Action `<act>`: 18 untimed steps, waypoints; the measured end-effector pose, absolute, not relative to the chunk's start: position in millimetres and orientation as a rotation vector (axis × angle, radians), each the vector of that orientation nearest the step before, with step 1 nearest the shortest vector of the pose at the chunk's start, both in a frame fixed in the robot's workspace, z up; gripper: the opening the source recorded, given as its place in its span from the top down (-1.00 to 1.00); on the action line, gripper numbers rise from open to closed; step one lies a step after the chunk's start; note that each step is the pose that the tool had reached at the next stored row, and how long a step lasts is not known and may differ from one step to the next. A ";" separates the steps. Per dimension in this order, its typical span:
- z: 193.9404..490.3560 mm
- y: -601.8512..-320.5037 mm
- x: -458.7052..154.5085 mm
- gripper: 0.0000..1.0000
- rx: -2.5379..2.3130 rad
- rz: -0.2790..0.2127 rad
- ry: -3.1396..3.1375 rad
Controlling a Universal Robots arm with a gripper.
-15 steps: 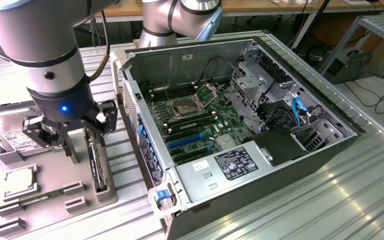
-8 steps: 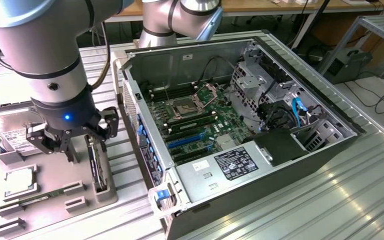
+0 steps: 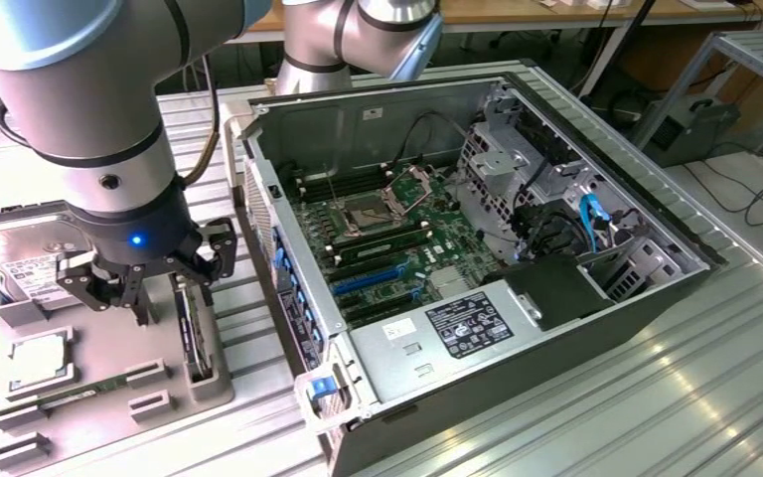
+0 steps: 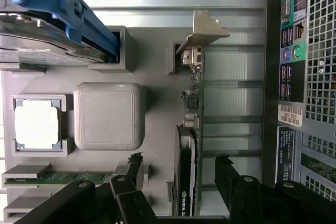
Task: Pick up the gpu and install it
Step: 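Pick up the gpu and move the gpu toward the slot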
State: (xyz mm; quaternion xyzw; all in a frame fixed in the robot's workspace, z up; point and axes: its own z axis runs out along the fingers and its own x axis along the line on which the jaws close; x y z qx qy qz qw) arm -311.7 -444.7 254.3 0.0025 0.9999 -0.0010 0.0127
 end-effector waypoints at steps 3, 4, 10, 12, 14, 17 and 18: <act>254.3 -444.7 -311.7 -0.33 0.008 -0.003 3.116; 254.3 -444.7 -311.7 -0.33 0.008 -0.003 3.116; 253.8 -444.6 -311.4 -0.33 0.008 -0.004 3.116; 253.5 -444.7 -310.8 -0.33 0.008 -0.005 3.116; 253.1 -444.7 -310.0 -0.33 0.008 -0.007 3.116; 251.6 -444.7 -309.3 -0.33 0.008 -0.008 3.116; 251.0 -444.7 -309.2 -0.33 0.008 -0.008 3.116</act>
